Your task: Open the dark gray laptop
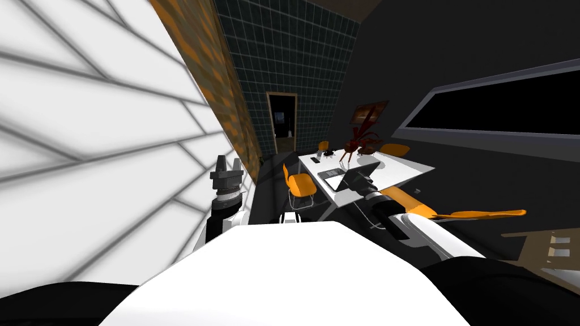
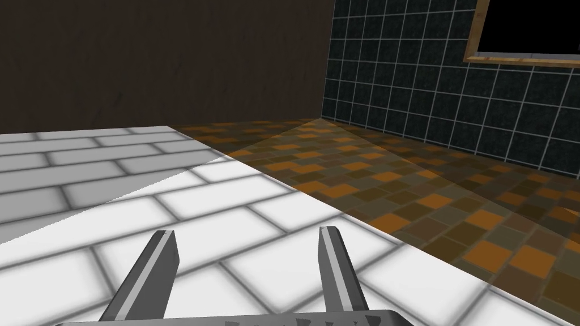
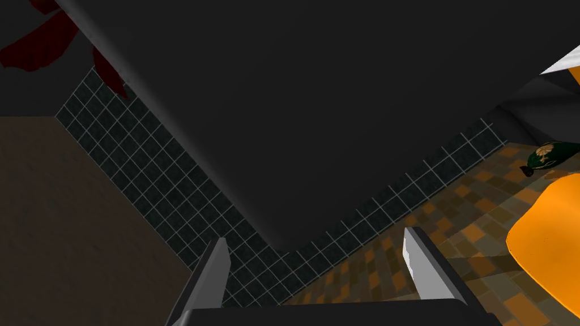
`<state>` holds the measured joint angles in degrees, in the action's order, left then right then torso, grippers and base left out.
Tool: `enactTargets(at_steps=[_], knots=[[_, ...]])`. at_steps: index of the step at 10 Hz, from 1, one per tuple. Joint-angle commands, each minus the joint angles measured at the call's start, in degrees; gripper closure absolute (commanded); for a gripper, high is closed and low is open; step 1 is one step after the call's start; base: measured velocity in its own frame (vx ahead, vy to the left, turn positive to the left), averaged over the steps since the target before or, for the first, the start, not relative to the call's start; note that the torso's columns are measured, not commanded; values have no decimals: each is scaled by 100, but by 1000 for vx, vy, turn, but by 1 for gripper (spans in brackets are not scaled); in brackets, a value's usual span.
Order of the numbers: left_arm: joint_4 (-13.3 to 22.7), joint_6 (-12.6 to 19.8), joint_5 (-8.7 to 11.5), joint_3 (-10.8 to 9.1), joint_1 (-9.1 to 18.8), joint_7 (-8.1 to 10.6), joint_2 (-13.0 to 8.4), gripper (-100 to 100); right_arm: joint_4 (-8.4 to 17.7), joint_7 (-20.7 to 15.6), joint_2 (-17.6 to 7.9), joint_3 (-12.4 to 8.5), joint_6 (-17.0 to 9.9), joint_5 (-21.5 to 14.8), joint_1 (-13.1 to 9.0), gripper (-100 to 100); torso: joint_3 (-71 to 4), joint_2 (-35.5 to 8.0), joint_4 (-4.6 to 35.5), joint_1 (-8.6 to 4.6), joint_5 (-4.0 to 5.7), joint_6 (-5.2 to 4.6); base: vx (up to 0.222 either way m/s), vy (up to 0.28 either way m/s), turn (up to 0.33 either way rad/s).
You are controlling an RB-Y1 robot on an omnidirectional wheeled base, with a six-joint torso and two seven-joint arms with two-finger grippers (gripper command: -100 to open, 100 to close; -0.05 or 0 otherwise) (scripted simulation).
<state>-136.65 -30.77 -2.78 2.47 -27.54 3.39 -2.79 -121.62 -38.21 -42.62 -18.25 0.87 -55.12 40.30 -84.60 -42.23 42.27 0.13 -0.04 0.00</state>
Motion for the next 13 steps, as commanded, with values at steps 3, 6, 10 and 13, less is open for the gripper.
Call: enactTargets(at_steps=[3,6,10,13], knots=[[0,0,0,0,0,0,0,0,272,26,-222,-335,-387,47,150,-100,4,-8,2,-24,6,0,54,121,-11],[0,0,0,0,0,0,0,0,425,40,-355,-557,-645,77,279,-100,4,-7,2,-5,1,0,52,134,-18],[1,1,0,-1,3,0,-2,0,973,74,-555,-387,-882,14,-223,-100,27,-46,12,-79,23,9,-58,1,199],[1,1,0,-1,1,0,-1,0,1430,74,-555,-387,-882,14,-449,-100,-4,11,-7,-3,4,-26,-90,-22,18]])
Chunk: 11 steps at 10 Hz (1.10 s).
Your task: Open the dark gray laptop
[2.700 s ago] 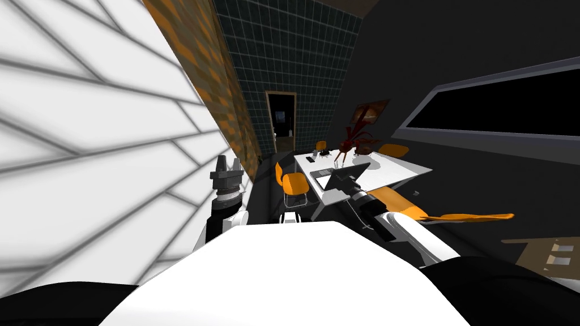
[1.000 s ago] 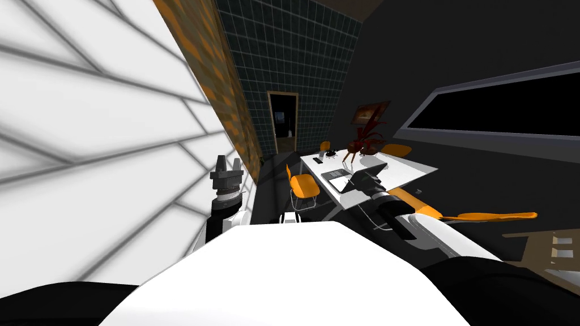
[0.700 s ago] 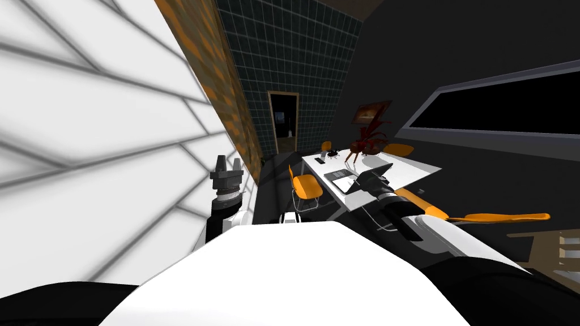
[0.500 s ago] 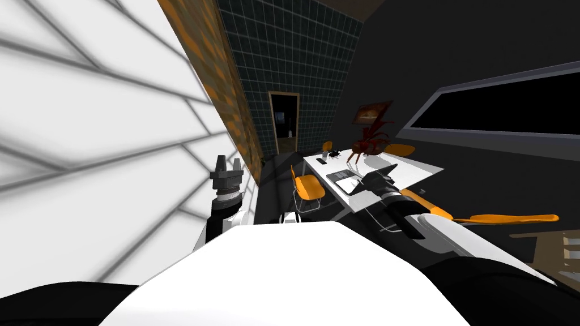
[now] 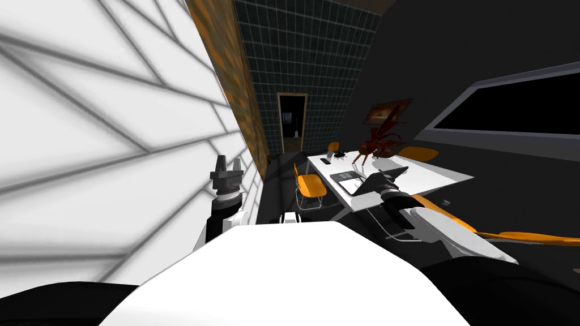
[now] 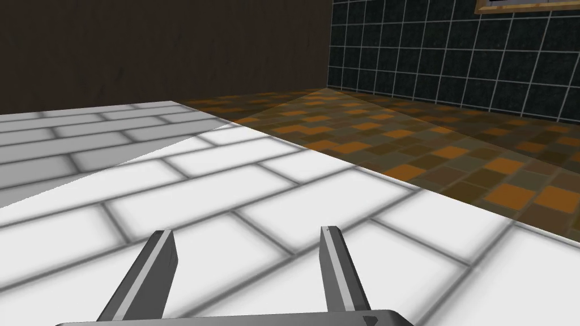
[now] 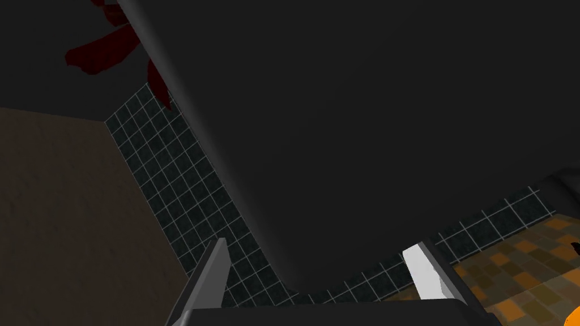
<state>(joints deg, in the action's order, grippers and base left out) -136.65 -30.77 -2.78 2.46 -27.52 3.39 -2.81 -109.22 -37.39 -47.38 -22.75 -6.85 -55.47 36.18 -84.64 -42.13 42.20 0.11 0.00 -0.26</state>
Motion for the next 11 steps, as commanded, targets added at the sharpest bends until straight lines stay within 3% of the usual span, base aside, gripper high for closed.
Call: enactTargets(at_steps=[1,3,5,6,8,11], knots=[[-1,0,0,0,-1,0,0,0,432,20,-196,240,-247,-34,-342,-100,-20,27,-7,-1,-2,16,-195,-68,287],[1,1,0,0,3,0,-1,0,795,20,-196,240,-247,-34,-686,-100,25,-42,16,-31,8,36,-182,-67,332],[0,0,0,0,-1,0,0,0,1116,20,-196,240,-247,-34,-742,-100,-19,27,-7,-10,1,14,-1,-6,-33],[-1,-1,0,0,-2,0,0,0,1282,47,-313,418,-385,-117,-1048,-100,-22,31,-11,-18,7,14,-139,-38,293],[1,0,0,0,2,0,-1,0,1603,47,-313,418,-385,-117,-1348,-100,27,-45,15,-44,15,41,-195,-69,316],[-1,0,0,0,-2,0,0,0,2042,47,-313,418,-385,-117,-1447,-100,-17,24,-9,-14,7,15,-13,2,-17]])
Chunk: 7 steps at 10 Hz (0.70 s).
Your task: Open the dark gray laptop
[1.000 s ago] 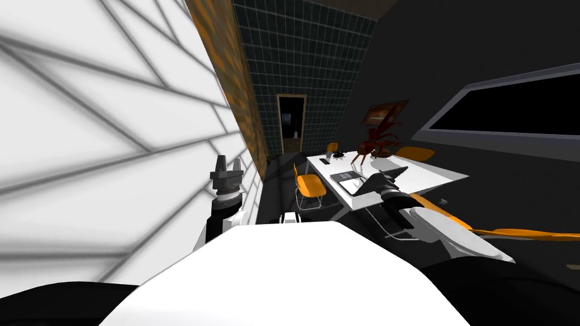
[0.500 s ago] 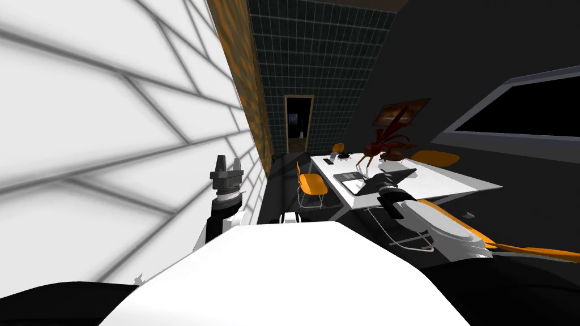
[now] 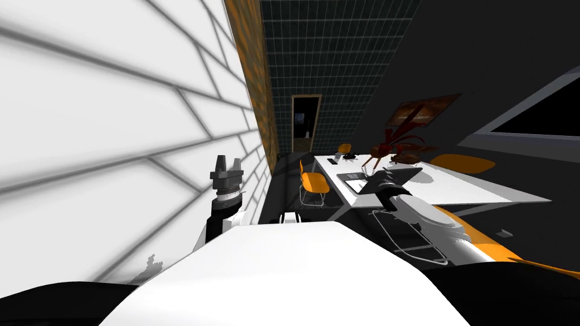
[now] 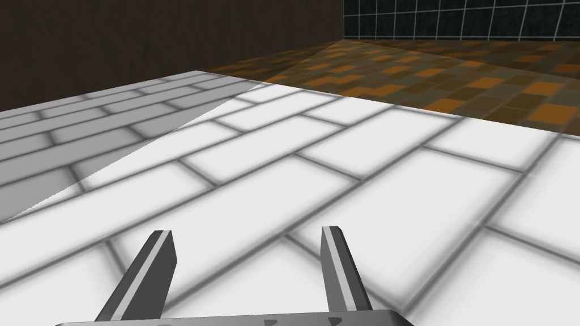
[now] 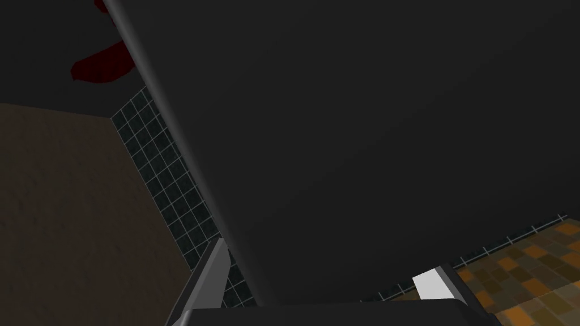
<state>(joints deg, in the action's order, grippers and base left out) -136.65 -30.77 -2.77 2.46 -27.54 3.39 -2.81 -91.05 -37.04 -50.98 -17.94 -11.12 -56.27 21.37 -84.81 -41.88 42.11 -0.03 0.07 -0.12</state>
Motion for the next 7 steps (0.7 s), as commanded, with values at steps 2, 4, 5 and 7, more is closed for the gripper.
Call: enactTargets(at_steps=[2,4,5,7], knots=[[1,0,0,0,3,0,-1,0,560,39,-70,114,-96,-119,-419,-100,31,-54,13,-36,15,29,-187,-43,316],[1,1,0,0,2,0,-1,0,897,39,-70,114,-96,-119,-670,-100,33,-50,21,-2,-3,10,-125,-19,125],[1,0,0,-1,1,0,-1,0,1073,39,-70,114,-96,-119,-670,-100,10,-16,11,9,-9,7,-7,-7,-6],[0,0,0,0,-1,0,0,0,1304,66,-187,291,-234,-202,-920,-100,-2,2,-1,-16,4,0,-64,5,170]])
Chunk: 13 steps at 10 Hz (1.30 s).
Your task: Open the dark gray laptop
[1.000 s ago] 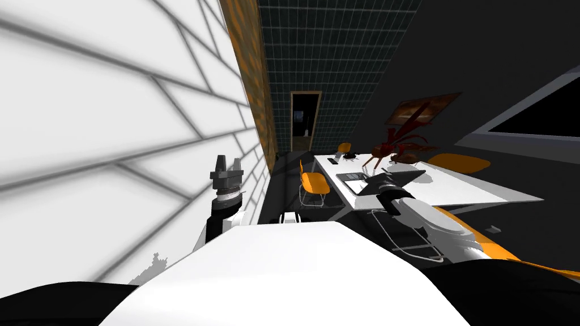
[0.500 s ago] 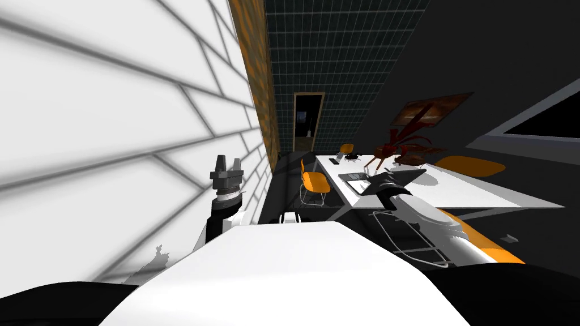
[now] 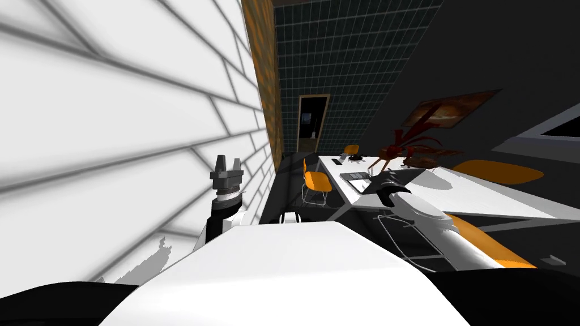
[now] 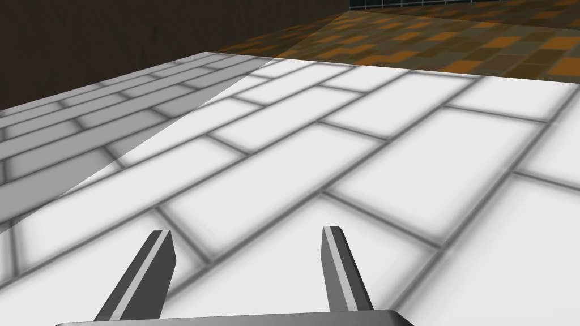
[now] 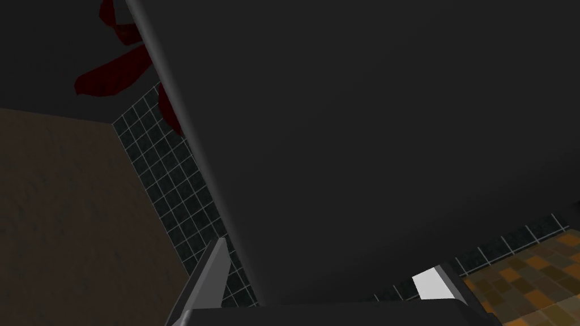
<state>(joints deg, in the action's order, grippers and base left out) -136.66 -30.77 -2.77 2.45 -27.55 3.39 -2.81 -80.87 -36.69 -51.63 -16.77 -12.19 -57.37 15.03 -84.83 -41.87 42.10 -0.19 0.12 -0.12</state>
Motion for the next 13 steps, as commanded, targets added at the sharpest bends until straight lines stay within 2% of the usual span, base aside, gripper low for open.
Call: enactTargets(at_steps=[1,3,5,6,7,8,10,11,12,13], knots=[[1,1,0,1,3,0,0,0,469,30,-123,175,-127,-92,-453,-100,30,-50,12,-8,9,35,-252,-27,369],[1,1,0,0,2,0,-1,0,771,30,-123,175,-127,-92,-741,-100,32,-46,20,4,-3,10,-111,-20,88],[0,0,0,0,0,0,0,0,1059,30,-123,175,-127,-92,-741,-100,0,2,-1,13,-3,-3,14,0,-5],[0,0,0,0,0,0,0,0,1247,57,-240,352,-265,-174,-1023,-100,5,-8,3,5,-1,0,-174,-3,263],[1,1,0,0,3,0,0,0,1462,57,-240,352,-265,-174,-1200,-100,36,-63,17,0,3,37,-267,-23,398],[2,1,0,0,4,0,-1,0,1643,57,-240,352,-265,-174,-1370,-100,55,-86,30,4,-3,21,-160,-6,189],[1,1,0,-1,1,0,-1,0,1968,57,-240,352,-265,-174,-1446,-100,6,-8,8,20,-12,6,-19,6,15],[0,0,0,-1,0,0,-1,0,1985,57,-240,352,-265,-174,-1446,-100,-2,3,1,14,-7,-3,25,4,-17],[0,0,0,-1,-1,0,-1,0,2229,85,-357,530,-403,-257,-1727,-100,6,-11,5,5,-4,2,-152,19,372],[1,1,0,0,3,0,-1,0,2399,85,-357,530,-403,-257,-1884,-100,42,-73,24,18,-8,22,-249,-10,451]])
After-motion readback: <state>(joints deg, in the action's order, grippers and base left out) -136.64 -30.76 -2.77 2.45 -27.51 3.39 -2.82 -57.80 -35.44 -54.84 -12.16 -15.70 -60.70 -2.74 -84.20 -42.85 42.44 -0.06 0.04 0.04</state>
